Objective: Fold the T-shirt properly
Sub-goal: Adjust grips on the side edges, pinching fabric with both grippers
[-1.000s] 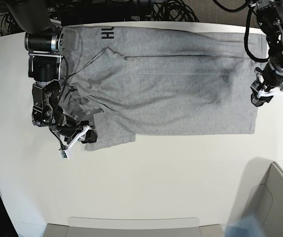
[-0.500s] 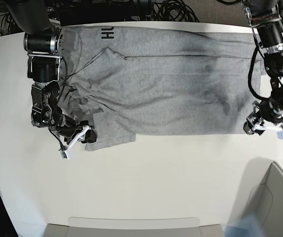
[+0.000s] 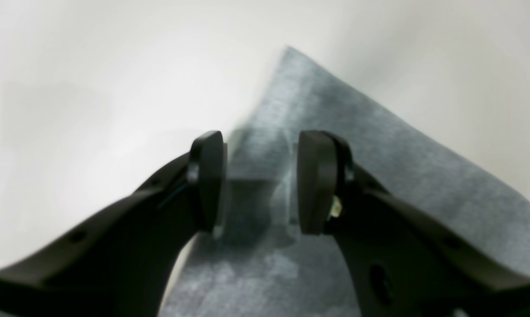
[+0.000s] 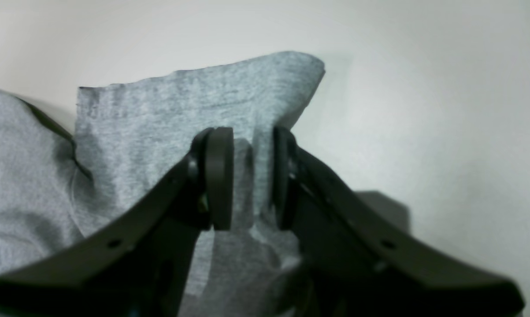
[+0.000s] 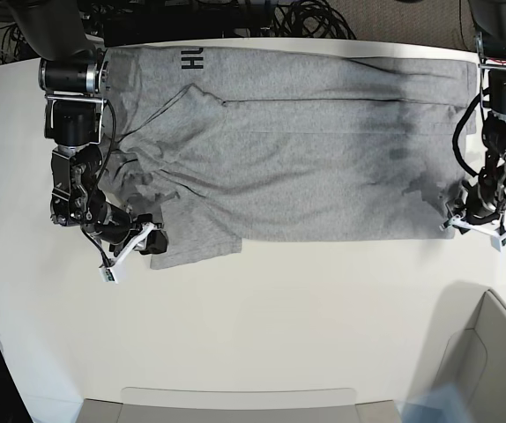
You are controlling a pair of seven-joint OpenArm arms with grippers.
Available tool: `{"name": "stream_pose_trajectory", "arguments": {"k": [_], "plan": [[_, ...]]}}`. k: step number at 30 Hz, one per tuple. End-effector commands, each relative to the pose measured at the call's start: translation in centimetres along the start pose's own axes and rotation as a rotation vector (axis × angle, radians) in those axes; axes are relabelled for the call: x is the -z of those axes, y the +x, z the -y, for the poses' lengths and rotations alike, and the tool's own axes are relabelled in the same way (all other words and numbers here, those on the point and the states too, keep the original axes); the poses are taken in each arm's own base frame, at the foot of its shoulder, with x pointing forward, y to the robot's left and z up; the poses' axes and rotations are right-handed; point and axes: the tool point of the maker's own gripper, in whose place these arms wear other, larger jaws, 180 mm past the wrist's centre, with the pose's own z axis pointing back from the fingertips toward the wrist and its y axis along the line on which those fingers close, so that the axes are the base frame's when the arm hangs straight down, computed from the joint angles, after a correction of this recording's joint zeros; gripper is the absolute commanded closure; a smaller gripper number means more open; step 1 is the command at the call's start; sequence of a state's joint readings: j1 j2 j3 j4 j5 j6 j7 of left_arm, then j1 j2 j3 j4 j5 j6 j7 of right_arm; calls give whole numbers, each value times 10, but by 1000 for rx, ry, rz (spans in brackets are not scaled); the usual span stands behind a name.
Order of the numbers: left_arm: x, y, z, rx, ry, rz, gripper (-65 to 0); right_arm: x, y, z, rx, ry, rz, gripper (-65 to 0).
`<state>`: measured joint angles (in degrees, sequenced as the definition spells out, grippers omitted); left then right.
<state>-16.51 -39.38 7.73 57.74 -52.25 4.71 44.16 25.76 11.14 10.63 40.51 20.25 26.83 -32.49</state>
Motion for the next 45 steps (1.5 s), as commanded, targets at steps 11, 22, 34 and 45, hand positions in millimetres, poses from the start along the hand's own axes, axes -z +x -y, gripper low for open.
{"name": "stream_pose_trajectory", "arguments": {"k": [11,22,34,45], "plan": [[10,36,19,105,-27,82,-292,-6,-9,16,-29,-52,-70,-158],[26,13,-7,73,41,27,-294,-7,-14,18,-28,-56,-78,-158],[27,-14,28,150,-76,-24,-257,-6,-15,17,-27,-53,-77,-156],[30,-6,35,128,-88,49,-95,1,18,4,-179,-48,-66,0]]}}
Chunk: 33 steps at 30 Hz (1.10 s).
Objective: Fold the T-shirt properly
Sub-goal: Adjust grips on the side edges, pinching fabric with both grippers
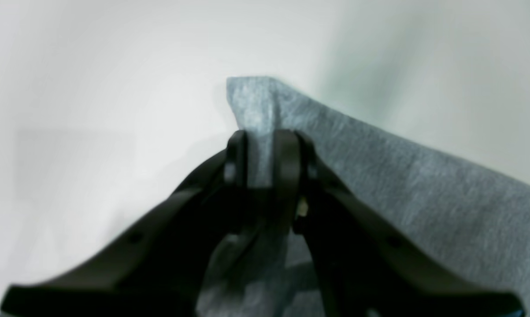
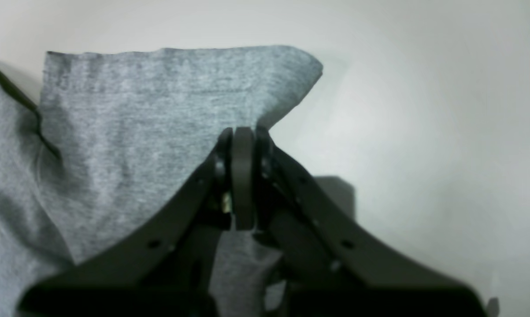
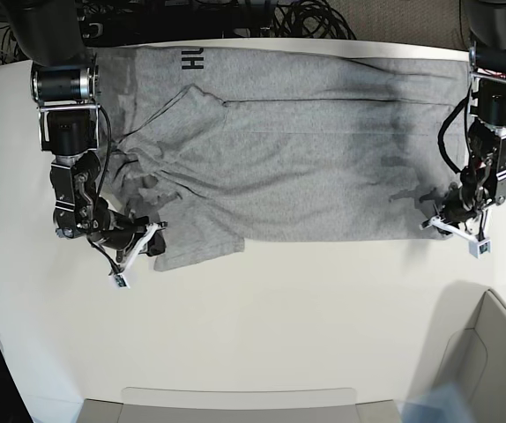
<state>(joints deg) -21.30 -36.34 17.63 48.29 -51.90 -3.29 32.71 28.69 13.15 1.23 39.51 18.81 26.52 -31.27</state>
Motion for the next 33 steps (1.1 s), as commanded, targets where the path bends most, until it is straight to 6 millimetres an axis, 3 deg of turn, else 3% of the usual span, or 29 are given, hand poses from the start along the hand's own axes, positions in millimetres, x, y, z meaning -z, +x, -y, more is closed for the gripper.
{"name": "stream_pose_trajectory", "arguments": {"k": [1,6,15,21,27,33], "plan": [[-2,10,0,-3,-4,19,-87,-5,15,12,-23,-41,6,0],[-3,29,4,-5,-10,84,-68,-9,46,33,-98,-115,-1,0],[-4,76,-2,-53,17,176,-67,-27,127,39,-153,-150,144,0],[-7,91,3,-57,7,203,-67,-41,171,37,-186,-161,211,0],[-7,89,3,-52,5,199,-52,-42,173,36,-192,-161,210,0],[-6,82,-1,-53,9,193,-56,-34,145,34,-190,-152,177,0]]}}
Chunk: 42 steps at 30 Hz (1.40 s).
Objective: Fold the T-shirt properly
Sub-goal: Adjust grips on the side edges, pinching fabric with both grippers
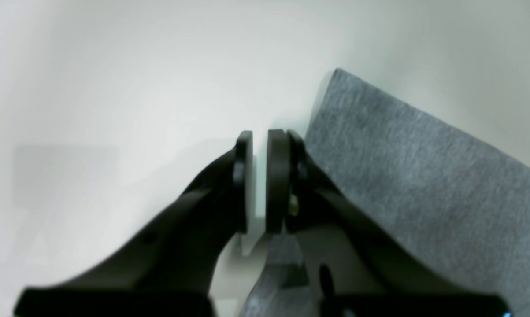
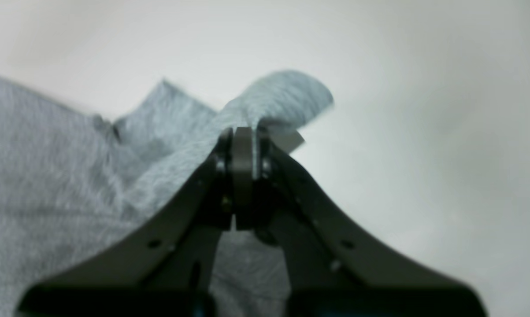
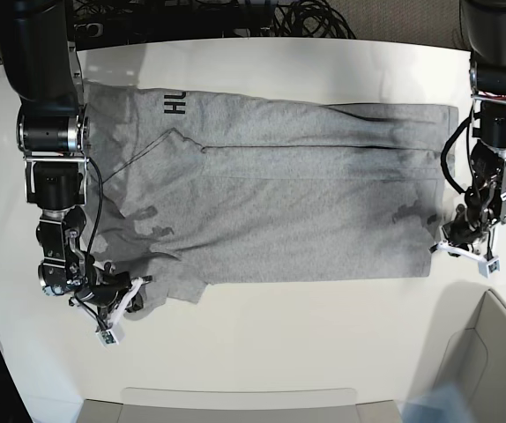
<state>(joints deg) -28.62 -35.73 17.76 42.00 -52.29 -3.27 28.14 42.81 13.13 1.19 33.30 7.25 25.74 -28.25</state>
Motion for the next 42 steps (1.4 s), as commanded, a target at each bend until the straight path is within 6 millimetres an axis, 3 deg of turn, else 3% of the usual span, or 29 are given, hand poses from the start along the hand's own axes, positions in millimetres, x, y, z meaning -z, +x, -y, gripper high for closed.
{"name": "stream_pose_trajectory", "arguments": {"k": [1,3,7,8,18,23,28,31,34,42], "plan": [[-8,34,0,-7,-12,89,-67,-10,38,7,-20,-14,91,0],[-13,47,3,-37,-28,125,-117,-9,34,6,-19,-12,86,0],[-17,59,11,-43,-50,153,-276,-7,27,4,-16,-8,75,0],[-17,59,12,-44,-52,153,-283,-7,25,3,-15,-7,72,0],[14,28,37,93,-27,115,-281,0,4,-11,-4,21,1,0],[17,31,17,74,45,178,-284,3,-9,-15,3,29,-21,0],[17,39,29,86,-6,190,-284,2,-10,-12,3,25,-24,0],[13,46,52,108,-82,191,-284,2,-10,-12,3,25,-24,0],[16,37,74,111,-136,168,-284,3,-10,-13,3,27,-23,0],[27,28,68,162,-91,145,-284,4,-17,-16,7,31,-34,0]]}}
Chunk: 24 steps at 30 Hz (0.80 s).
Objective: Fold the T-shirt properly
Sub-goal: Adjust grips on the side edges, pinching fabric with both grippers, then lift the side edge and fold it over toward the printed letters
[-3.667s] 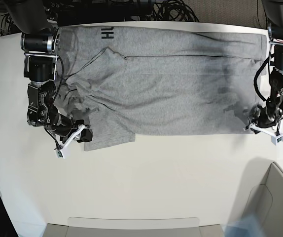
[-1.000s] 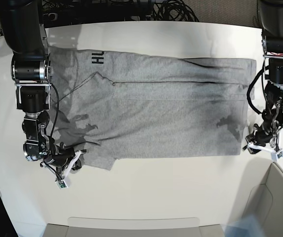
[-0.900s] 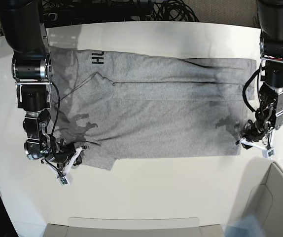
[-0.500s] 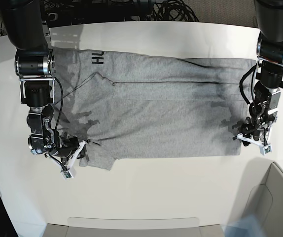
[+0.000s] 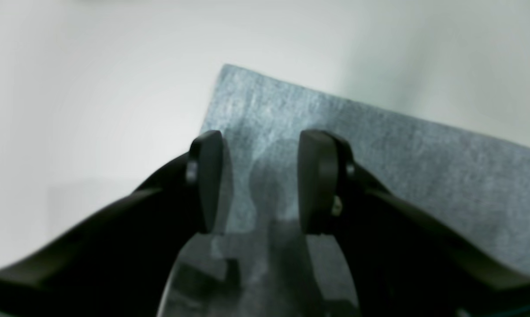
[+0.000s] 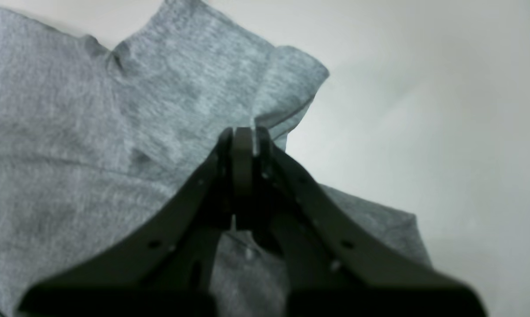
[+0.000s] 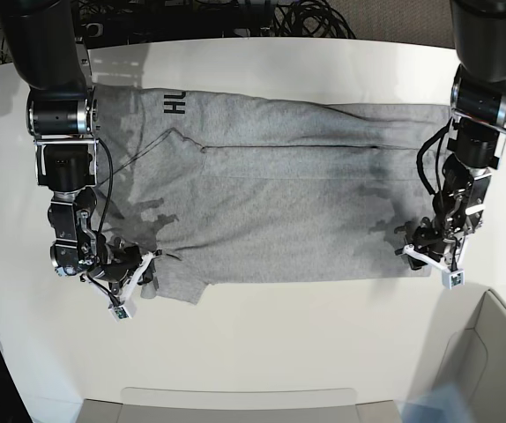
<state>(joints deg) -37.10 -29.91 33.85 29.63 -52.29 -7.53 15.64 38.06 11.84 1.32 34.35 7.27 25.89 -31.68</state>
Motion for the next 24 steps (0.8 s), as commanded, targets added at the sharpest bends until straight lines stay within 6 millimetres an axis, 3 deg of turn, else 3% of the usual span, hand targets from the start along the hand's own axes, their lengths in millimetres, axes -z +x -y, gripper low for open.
{"name": "stream_pose_trajectory", "arguments": {"k": [1,4,9,10,15,20,24], "plan": [[-2,38,-2,9,7,93,-284,-9,32,6,-10,-9,78,0],[-1,38,-13,8,46,93,-284,-8,30,6,-9,-8,75,0],[-1,36,-12,9,41,85,-284,-9,30,4,-15,-8,80,0],[0,35,-9,10,35,80,-284,-9,31,4,-21,-9,84,0],[3,18,41,113,-108,21,-283,-11,32,3,-31,-11,69,0],[4,14,44,134,-112,12,-279,-11,31,4,-30,-12,59,0],[3,20,42,133,-109,29,-203,-11,32,4,-28,-12,65,0]]}}
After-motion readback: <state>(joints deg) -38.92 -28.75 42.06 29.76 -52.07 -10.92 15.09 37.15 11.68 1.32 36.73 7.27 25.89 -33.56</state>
